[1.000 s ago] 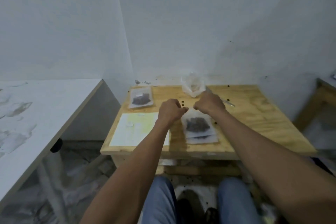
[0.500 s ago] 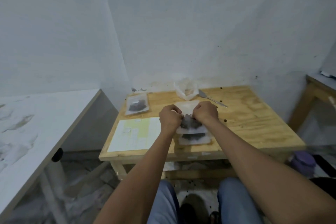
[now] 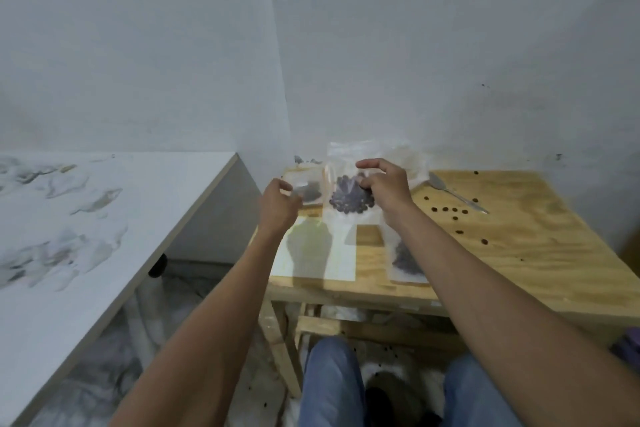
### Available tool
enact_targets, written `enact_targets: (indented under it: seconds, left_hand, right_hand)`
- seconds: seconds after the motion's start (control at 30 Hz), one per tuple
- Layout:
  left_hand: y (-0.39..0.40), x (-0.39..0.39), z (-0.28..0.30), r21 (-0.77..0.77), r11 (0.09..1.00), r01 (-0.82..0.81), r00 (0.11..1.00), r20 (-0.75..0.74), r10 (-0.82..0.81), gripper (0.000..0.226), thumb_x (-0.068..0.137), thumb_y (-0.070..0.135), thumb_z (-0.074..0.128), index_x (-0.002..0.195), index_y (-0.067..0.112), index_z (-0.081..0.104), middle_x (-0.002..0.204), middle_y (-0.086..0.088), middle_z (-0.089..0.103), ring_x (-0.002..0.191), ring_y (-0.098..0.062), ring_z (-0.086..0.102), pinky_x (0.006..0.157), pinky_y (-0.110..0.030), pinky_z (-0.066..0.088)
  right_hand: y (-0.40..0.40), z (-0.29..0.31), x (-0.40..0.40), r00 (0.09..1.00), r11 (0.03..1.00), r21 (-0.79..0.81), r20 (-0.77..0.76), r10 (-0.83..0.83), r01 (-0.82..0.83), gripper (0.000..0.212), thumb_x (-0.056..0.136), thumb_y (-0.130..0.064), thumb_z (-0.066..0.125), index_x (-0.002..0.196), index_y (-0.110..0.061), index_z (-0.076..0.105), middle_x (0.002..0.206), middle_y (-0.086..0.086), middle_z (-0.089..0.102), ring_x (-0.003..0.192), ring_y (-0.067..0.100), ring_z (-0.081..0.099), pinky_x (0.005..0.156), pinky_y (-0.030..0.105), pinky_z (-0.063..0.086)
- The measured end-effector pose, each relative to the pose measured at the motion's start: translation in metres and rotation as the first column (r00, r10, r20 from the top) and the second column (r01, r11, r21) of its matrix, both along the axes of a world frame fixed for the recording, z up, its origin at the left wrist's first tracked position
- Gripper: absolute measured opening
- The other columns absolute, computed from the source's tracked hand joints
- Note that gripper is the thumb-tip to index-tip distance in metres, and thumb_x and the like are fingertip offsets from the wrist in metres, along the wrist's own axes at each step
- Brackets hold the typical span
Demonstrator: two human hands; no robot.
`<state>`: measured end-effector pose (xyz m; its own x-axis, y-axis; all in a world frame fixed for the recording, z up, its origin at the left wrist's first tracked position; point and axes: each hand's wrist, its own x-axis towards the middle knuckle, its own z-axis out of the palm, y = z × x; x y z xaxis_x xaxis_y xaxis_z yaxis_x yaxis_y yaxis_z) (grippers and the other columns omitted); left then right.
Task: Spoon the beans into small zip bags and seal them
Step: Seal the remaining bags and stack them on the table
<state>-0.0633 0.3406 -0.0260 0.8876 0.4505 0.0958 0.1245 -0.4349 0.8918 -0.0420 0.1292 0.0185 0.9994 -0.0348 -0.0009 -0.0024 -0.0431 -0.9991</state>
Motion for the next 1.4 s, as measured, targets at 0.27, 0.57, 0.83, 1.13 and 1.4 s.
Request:
enact_targets:
  seconds: [0.27, 0.57, 0.83, 1.13, 1.4]
  left_hand:
    - [0.037, -0.021, -0.051, 0.212, 0.974, -0.085, 0.981, -0.156, 0.119, 0.057, 0.082, 0.0, 0.073, 0.135, 0.013, 0.055, 0.109, -0.013, 0.072, 0.096, -0.025, 0.068, 0.08, -0.038, 0.059]
    - [0.031, -0.004, -0.062, 0.189, 0.971, -0.15, 0.966, -0.183, 0.185, 0.056, 0.079, 0.003, 0.075, 0.129, 0.02, 0.056, 0.11, -0.012, 0.07, 0.1, -0.031, 0.067, 0.089, -0.049, 0.058]
    - [0.002, -0.009, -0.013, -0.177, 0.981, -0.076, 0.995, 0.052, 0.086, 0.045, 0.085, 0.006, 0.071, 0.127, 0.013, 0.053, 0.095, -0.007, 0.067, 0.083, -0.017, 0.066, 0.068, -0.03, 0.052]
    - [-0.074, -0.002, 0.032, -0.393, 0.918, 0.056, 0.971, 0.234, 0.041, 0.042, 0.081, 0.004, 0.073, 0.117, 0.016, 0.057, 0.084, -0.005, 0.075, 0.086, -0.014, 0.072, 0.086, -0.033, 0.053]
    - [-0.097, -0.002, 0.026, -0.298, 0.954, 0.019, 0.967, 0.247, 0.057, 0.033, 0.082, -0.001, 0.067, 0.11, 0.016, 0.06, 0.087, -0.005, 0.071, 0.077, -0.007, 0.065, 0.07, -0.021, 0.046]
  right_hand:
    - [0.026, -0.006, 0.006, 0.999, 0.999, -0.032, -0.007, 0.033, -0.033, 0.033, 0.086, 0.007, 0.06, 0.101, -0.019, 0.075, 0.1, 0.006, 0.067, 0.063, 0.016, 0.051, 0.046, 0.022, 0.037]
    - [0.027, -0.015, 0.008, 0.999, 0.997, -0.057, -0.009, 0.051, -0.051, 0.034, 0.085, 0.008, 0.061, 0.103, -0.016, 0.075, 0.095, 0.0, 0.066, 0.07, 0.022, 0.05, 0.053, 0.027, 0.038]
    - [0.018, -0.026, 0.014, 1.0, 0.996, -0.085, 0.0, 0.009, -0.009, 0.034, 0.083, 0.006, 0.062, 0.098, -0.021, 0.075, 0.089, 0.003, 0.062, 0.044, 0.008, 0.043, 0.045, 0.02, 0.036]
    - [0.015, -0.027, 0.008, 1.0, 1.0, 0.026, -0.01, 0.012, -0.012, 0.028, 0.083, -0.001, 0.058, 0.097, -0.02, 0.073, 0.102, 0.01, 0.075, 0.07, 0.013, 0.062, 0.055, 0.023, 0.043]
    - [0.006, -0.031, 0.012, 1.0, 0.997, 0.081, 0.019, -0.02, 0.019, 0.023, 0.08, -0.011, 0.082, 0.098, -0.02, 0.073, 0.1, 0.006, 0.074, 0.094, 0.02, 0.073, 0.078, 0.036, 0.061]
